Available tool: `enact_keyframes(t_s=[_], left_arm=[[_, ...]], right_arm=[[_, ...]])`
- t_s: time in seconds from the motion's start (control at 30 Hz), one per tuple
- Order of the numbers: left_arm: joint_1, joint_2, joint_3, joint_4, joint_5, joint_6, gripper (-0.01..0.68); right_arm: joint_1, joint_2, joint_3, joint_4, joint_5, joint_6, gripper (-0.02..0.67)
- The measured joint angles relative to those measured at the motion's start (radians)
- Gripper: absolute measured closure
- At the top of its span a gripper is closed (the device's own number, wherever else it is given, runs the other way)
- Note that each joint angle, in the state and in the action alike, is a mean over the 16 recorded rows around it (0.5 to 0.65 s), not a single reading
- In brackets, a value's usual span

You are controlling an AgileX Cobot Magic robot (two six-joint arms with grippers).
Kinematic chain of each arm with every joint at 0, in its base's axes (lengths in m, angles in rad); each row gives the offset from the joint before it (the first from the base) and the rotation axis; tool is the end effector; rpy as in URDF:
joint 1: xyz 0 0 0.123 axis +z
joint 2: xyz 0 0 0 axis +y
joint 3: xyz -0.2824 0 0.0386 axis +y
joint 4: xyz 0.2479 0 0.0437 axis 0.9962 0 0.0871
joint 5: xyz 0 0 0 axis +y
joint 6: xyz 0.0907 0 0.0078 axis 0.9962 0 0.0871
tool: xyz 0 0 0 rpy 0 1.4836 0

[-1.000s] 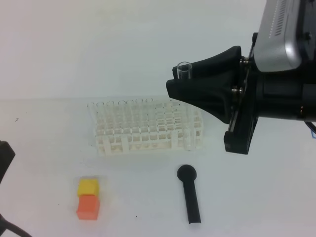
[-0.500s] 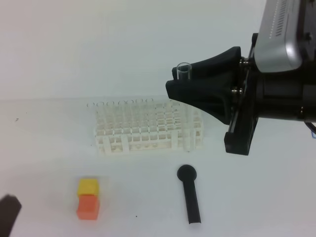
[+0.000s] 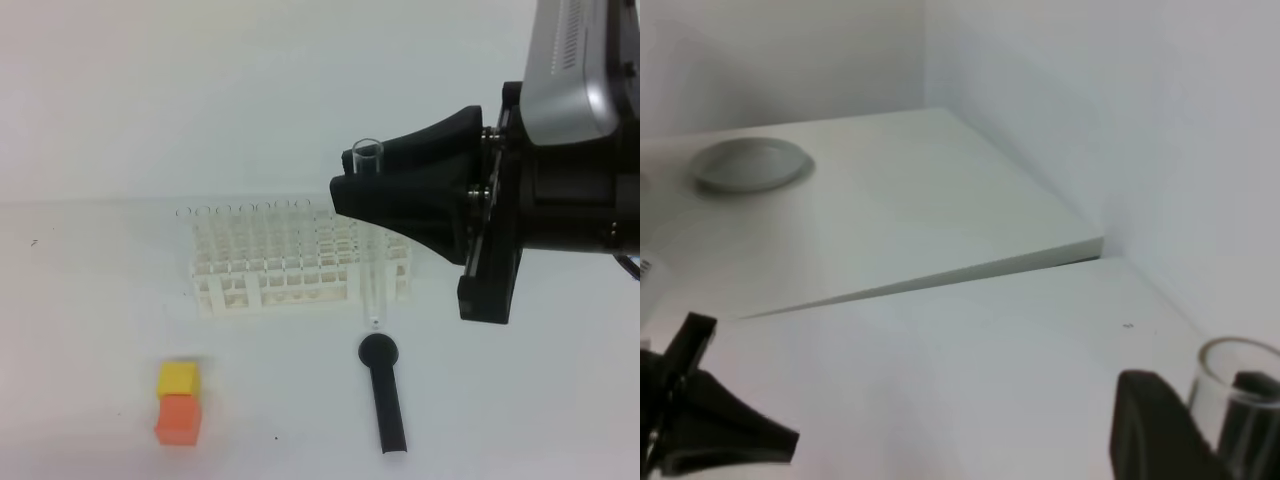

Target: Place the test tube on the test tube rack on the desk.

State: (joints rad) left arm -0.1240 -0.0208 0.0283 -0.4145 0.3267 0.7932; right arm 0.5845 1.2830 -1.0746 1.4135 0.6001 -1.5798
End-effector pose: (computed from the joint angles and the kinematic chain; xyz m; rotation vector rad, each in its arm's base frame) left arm 0.0513 -0.0183 0.1777 0.5515 1.7036 0.0807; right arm 0.2071 0.1980 0.3791 -1.0780 1.4807 0.8035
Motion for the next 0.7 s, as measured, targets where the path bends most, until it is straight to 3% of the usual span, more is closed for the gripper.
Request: enact_keyframes(t_s=[0.33, 0.7], left_arm=[[0.0, -0.007, 0.004, 0.233, -0.003, 0.0, 0.673], [0.0, -0.004, 0.004, 0.212, 0.0, -0.036, 0.673]], right_arm=[[0.0, 0.0, 0.0, -0.001, 0.001, 0.02, 0.523], [0.0, 0.0, 0.0, -0.001, 0.004, 0.023, 0.523]])
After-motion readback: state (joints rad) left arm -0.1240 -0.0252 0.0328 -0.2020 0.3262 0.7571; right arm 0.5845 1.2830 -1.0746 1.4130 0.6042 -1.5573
